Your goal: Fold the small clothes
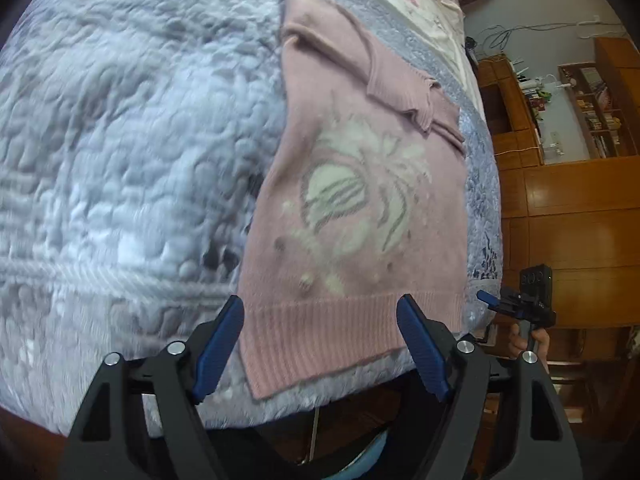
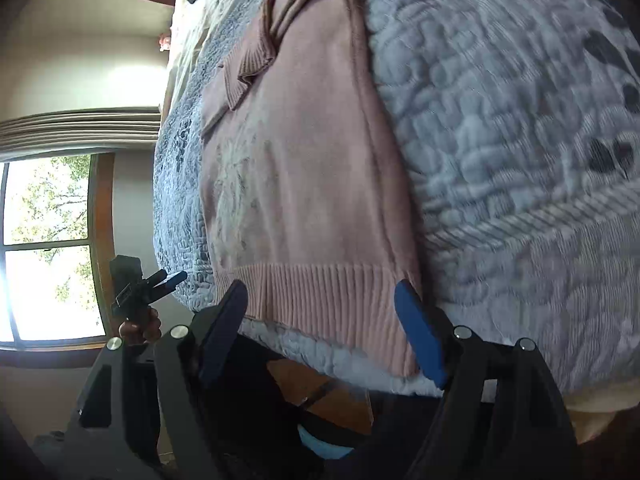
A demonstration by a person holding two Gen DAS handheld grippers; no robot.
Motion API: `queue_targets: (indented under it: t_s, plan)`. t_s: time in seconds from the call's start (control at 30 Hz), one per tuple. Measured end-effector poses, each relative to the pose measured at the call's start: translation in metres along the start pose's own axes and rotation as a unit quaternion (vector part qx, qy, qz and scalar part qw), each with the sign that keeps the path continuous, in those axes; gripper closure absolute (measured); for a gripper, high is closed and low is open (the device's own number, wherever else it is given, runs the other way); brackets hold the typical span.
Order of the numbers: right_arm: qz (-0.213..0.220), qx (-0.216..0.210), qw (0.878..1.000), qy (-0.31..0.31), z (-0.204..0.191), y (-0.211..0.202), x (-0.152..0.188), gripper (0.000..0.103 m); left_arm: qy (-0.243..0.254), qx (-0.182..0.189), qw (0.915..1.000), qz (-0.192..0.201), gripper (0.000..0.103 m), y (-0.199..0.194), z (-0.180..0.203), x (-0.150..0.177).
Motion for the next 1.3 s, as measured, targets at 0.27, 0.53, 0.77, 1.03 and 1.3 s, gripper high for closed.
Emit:
queue_targets:
  t_s: [0.27, 0.53, 0.77, 1.03, 1.3]
  plan:
    - [-0.022, 0.011, 0.999, 0.042, 0.033, 0.007, 0.022, 0.039, -0.051, -0.015, 0.9968, -0.061, 0.024, 0.040, -0.041, 0.044]
    - [-0.042, 0.045, 0.997, 0.038, 0.036, 0.030, 0.034, 0.040, -0.060, -0.007, 0.9953, -0.075, 0.024, 0.045, -0.031, 0.046]
    - [-0.036, 0.034, 0.997, 0.053, 0.035, 0.036, 0.038, 0.040, -0.076, 0.023, 0.9920, -0.098, 0.025, 0.067, -0.026, 0.046]
    - [-0.023, 0.025, 0.997, 0.064, 0.040, 0.036, 0.040, 0.044, -0.105, 0.036, 0.9908, -0.078, 0.075, 0.074, -0.032, 0.047]
    - [-0.009, 0.023, 0.997, 0.069, 0.047, 0.033, 0.044, 0.093, -0.149, 0.095, 0.9838, -0.030, 0.095, 0.060, -0.039, 0.058]
Point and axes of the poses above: each gripper's, at about its wrist camera, not at the fingertips, and y roughly the way its jaws point, z to its right, x to its underside, the point moved 8 cm from there along y, roughly the way its jaws point, and after that the axes turned 6 degrees about y, right-handed, at the moved point
